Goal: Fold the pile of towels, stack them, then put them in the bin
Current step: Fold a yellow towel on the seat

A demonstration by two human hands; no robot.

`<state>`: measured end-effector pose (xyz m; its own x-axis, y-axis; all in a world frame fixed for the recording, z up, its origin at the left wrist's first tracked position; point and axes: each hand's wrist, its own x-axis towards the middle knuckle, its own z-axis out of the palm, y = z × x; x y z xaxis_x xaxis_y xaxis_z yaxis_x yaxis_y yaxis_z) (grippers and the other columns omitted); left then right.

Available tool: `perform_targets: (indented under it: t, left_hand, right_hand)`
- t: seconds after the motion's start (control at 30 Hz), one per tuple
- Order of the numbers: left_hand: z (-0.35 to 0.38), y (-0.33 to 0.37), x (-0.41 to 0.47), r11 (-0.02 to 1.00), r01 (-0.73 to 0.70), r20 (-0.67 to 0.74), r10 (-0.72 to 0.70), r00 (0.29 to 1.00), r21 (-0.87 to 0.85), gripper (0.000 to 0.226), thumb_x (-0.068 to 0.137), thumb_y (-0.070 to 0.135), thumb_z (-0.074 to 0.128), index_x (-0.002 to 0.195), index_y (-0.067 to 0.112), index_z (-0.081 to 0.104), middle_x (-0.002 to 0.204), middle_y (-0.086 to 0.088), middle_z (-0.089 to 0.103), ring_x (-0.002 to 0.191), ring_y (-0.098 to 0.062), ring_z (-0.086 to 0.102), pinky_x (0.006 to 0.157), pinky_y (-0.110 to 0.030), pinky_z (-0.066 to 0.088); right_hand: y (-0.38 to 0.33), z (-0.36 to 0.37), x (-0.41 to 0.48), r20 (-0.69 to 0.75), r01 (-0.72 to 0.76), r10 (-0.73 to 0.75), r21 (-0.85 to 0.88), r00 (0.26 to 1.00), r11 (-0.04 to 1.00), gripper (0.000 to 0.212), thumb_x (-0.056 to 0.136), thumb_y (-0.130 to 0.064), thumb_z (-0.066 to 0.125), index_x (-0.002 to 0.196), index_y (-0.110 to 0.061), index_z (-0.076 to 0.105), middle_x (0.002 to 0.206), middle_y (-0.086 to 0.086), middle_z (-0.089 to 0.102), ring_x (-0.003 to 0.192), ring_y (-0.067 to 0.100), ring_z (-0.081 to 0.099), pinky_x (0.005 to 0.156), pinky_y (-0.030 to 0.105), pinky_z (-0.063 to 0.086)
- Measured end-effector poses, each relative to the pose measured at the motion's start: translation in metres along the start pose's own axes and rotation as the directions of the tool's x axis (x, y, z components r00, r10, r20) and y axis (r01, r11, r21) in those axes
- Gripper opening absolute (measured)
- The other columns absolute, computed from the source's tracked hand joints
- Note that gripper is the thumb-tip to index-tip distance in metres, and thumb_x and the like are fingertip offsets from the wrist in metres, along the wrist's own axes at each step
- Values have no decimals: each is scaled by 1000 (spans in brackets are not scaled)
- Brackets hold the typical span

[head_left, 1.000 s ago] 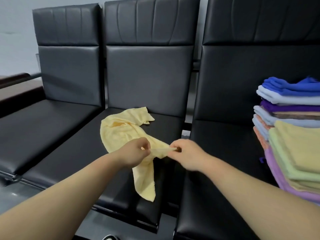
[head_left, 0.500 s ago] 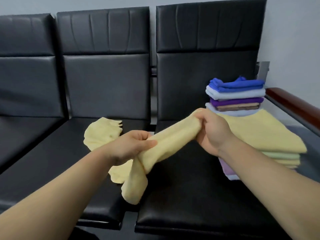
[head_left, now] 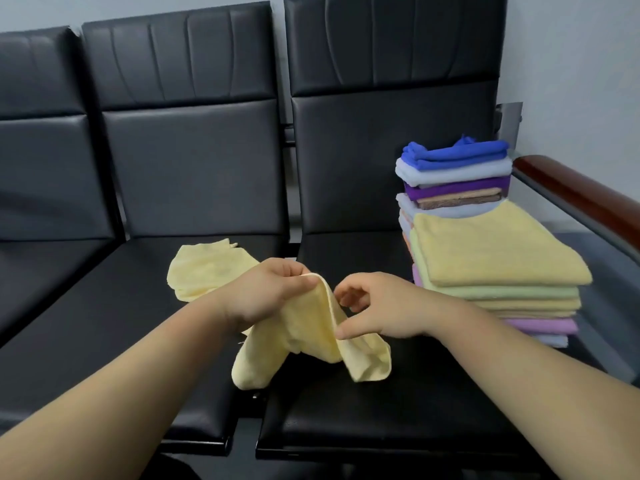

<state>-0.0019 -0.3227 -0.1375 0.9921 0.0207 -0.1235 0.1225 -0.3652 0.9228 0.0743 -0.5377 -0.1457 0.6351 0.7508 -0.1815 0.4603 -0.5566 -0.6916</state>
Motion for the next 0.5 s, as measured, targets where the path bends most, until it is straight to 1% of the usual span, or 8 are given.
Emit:
perform_targets:
  t: [0.1,0.2,0.27,0.33,0.37,0.4,0.43,0.5]
  left_hand:
    - [8,4,1,997,-52,21,51,999,51,25,100,25,64,90,3,71,83,-9,70,77,-18,64,74,-35,53]
    - [6,8,2,989,-90,17,89,996,117,20,97,28,70,86,11,71,79,-2,70,74,-13,63,71,-31,51]
    - [-5,9,1,941,-91,42,82,996,325,18,87,32,80,83,18,70,71,12,65,68,-4,58,65,-21,47]
    - [-14,6,0,811,-52,74,10,997,583,24,83,34,83,74,24,63,60,20,55,59,1,50,58,-18,40]
    - [-18,3,-1,768,-29,80,-29,996,640,28,85,35,80,71,24,59,56,21,51,56,0,47,57,-19,38]
    - [-22,0,-2,770,-11,84,-55,995,638,29,87,36,78,70,24,58,56,21,51,56,0,47,58,-20,38]
    - [-25,-2,-4,814,5,88,-69,994,581,26,90,35,76,72,23,61,61,21,56,59,2,51,62,-20,42]
    - [-29,-2,-7,921,41,102,-86,991,386,15,93,30,74,85,18,70,75,12,68,71,-4,63,68,-22,49]
  right_hand:
    - [-5,16,7,-35,21,-21,-3,999,1000,43,74,-42,87,108,-27,66,104,-7,68,96,14,66,84,38,57]
    - [-5,25,14,-77,-2,-1,-34,997,999,10,87,-21,68,91,-21,59,90,0,63,83,21,61,71,38,50]
    - [-2,23,15,-105,-57,52,-41,993,998,11,92,-13,52,86,-22,52,90,0,58,80,20,55,66,35,42]
    - [-1,16,14,-149,-96,89,-43,985,994,14,93,-12,46,86,-24,50,90,-1,56,78,18,51,64,33,39]
    - [0,14,13,-174,-100,90,-48,981,994,13,93,-12,47,88,-24,50,89,-1,56,76,17,50,63,32,39]
    - [-1,12,11,-203,-93,82,-48,976,995,12,92,-13,49,88,-25,50,89,-1,57,75,17,50,62,30,39]
    - [-1,10,10,-236,-71,58,-47,970,996,13,90,-14,52,89,-26,49,88,-2,58,73,17,50,61,30,40]
    - [-1,9,8,-319,-6,-14,-61,948,998,16,86,-15,57,87,-29,50,85,-3,60,71,17,52,59,29,41]
